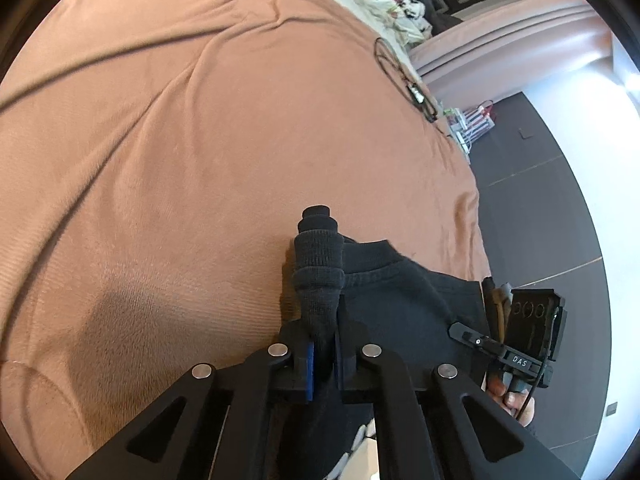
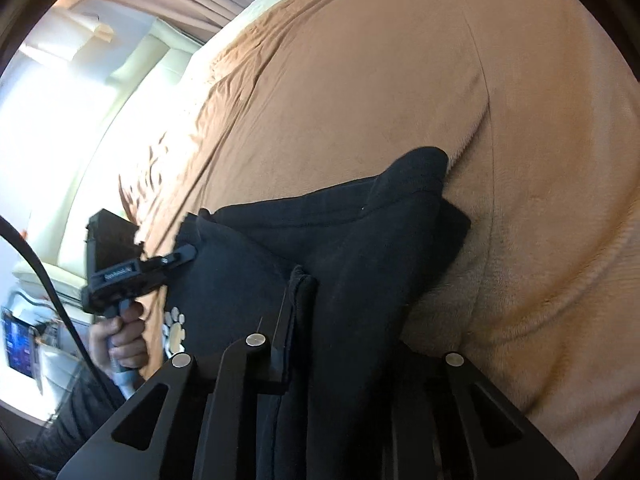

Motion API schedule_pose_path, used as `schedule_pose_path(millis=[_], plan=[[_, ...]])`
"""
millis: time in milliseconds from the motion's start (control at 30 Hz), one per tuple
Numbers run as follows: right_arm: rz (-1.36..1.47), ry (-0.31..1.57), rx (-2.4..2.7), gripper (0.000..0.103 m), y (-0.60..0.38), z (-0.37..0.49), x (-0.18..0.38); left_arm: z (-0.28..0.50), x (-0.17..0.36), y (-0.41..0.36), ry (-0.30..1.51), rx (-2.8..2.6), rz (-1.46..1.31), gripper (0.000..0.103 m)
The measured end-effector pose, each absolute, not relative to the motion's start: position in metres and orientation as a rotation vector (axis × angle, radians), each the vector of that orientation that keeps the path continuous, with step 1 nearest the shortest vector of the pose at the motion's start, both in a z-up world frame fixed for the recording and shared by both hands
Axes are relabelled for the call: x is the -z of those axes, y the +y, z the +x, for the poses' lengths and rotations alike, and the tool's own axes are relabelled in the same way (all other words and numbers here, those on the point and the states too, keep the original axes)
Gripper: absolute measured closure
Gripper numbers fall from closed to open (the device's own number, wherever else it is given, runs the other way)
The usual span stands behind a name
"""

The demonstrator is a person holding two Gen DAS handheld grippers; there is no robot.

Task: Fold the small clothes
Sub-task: 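Grasp the shirt's folded end with the left tool while the right tool holds, then lift the folded black shirt with both tools and carry it toward the clothes stack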

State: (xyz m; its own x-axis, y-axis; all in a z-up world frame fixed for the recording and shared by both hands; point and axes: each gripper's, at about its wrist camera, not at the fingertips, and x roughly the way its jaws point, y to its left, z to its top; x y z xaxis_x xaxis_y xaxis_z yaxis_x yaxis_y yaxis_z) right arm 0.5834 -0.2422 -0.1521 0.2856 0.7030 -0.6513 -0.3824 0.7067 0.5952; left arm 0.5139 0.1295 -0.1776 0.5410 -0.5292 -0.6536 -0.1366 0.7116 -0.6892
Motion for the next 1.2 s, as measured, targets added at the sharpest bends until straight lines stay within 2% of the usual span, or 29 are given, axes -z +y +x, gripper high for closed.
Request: schedule_pose_path(millis=[400,1200], plan=[[0.279,0.933,-0.702,0.09,-0.212,0.535,0.097,0.49,0.123,0.125,0.899,0.316,-0.728,0.097],[0.174,0.664,-0.665,0.091,-0.259,0.347,0.002,0.374,-0.019,0.09,0.645,0.434,-0.664,0.098]])
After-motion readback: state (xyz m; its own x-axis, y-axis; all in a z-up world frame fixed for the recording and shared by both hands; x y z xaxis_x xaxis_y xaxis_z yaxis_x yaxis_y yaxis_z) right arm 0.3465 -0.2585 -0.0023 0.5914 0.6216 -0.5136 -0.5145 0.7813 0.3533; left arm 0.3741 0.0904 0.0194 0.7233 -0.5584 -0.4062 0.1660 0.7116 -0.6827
